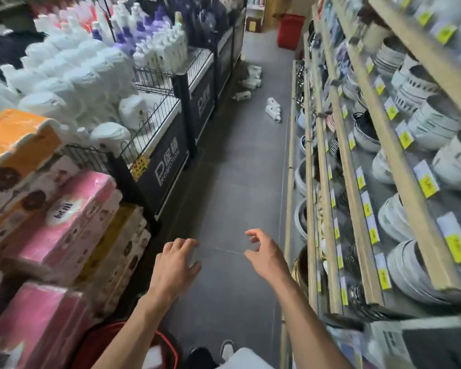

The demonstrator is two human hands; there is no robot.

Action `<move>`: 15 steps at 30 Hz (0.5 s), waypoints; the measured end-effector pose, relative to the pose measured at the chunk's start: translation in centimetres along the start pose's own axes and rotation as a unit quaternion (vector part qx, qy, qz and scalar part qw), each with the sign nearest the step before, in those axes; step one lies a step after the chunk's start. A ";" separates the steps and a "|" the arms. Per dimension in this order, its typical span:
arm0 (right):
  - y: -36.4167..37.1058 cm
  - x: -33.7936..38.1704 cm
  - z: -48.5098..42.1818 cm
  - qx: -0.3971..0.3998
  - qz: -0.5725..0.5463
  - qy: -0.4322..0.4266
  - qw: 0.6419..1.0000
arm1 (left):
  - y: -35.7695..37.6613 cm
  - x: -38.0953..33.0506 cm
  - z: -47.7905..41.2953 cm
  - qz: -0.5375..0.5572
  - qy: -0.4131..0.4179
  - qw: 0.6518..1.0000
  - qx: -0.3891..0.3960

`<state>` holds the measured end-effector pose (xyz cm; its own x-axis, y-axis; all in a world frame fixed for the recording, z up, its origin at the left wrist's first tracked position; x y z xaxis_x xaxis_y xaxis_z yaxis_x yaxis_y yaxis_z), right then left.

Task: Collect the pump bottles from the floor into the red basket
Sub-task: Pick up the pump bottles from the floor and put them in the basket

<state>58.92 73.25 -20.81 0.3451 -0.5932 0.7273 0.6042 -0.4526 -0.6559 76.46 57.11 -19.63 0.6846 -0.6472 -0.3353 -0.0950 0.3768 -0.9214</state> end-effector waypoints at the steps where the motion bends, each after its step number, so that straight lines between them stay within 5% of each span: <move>1: -0.5 -0.3 -0.5 -0.006 -0.006 0.005 1.000 | 0.0 -0.5 -0.9 0.000 0.008 1.000 0.005; 15: -4.9 0.0 -11.5 -0.044 -0.005 0.050 0.998 | -2.7 -5.9 -16.8 -0.001 0.078 0.997 0.024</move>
<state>47.69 67.77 -19.89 0.2637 -0.6494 0.7132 0.5405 -0.5130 -0.6669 60.52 48.75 -18.52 0.5636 -0.7418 -0.3634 -0.0568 0.4041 -0.9130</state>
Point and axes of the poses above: each hand's wrist, its own z-axis away from the middle knuckle, its own y-axis out of the palm, x = y × z, the point moved 6 cm from there along -z, towards the middle knuckle, and after that the axes turned 5 degrees about -y, right-handed, at the moved point
